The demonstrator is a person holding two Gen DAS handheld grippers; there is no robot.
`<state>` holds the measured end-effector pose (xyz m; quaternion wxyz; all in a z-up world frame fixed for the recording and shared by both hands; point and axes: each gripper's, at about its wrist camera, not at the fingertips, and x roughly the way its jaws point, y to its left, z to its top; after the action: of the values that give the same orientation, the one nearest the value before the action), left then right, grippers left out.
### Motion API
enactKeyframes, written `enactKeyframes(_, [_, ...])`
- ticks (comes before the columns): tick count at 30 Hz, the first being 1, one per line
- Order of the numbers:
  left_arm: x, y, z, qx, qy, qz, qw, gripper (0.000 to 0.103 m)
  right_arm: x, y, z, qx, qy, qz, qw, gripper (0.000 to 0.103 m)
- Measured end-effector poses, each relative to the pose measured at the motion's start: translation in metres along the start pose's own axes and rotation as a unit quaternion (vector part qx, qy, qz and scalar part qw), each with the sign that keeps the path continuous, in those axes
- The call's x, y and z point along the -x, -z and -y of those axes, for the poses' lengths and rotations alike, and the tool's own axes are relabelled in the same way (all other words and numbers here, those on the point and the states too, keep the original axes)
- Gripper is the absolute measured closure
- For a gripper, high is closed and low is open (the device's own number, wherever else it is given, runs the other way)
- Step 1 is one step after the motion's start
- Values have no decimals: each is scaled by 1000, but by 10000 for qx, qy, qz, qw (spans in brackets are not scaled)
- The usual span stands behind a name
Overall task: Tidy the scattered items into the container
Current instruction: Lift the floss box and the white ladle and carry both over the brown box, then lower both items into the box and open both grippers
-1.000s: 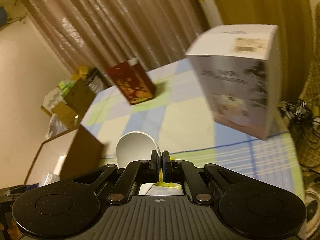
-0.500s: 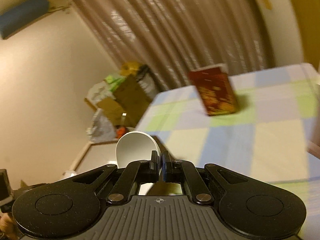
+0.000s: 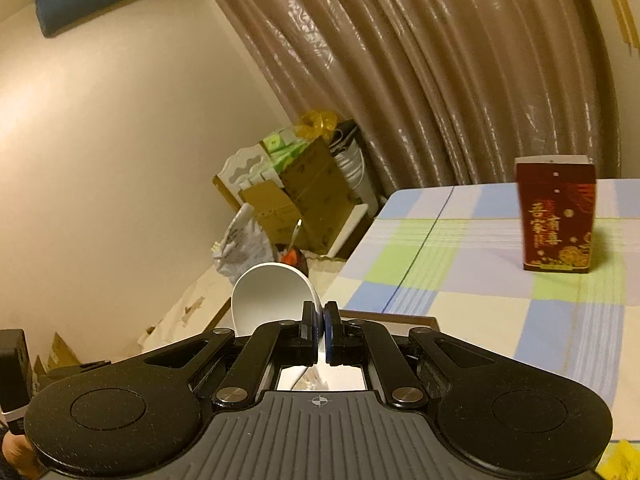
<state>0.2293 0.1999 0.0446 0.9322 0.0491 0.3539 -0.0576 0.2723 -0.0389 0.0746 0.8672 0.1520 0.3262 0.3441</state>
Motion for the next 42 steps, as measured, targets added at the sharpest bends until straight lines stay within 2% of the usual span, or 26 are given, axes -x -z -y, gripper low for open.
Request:
enactKeyframes(11, [-33,-4,-18,-141,110,-199,9996,50,-47,14,-5,348,170,-379,9985,98])
enactKeyframes(19, [-67,1,-30,-324,201,-524,9979,50,-87,43,-13,875,272,-1038,9904,98])
enactKeyframes(24, [-90,14,-38,-447,287,-900,9945,50,-111,67,-19,1411,339,-1482,9783,98])
enactKeyframes(31, [-110,23,-46,-498,313,-1250,9904,50,-141,96,-29,2184,358,-2068,9530,98])
enactKeyframes(42, [-121,28,-50,-637,467,-1464,9861,50,-175,112,-29,2269,497,-2783,9320,97])
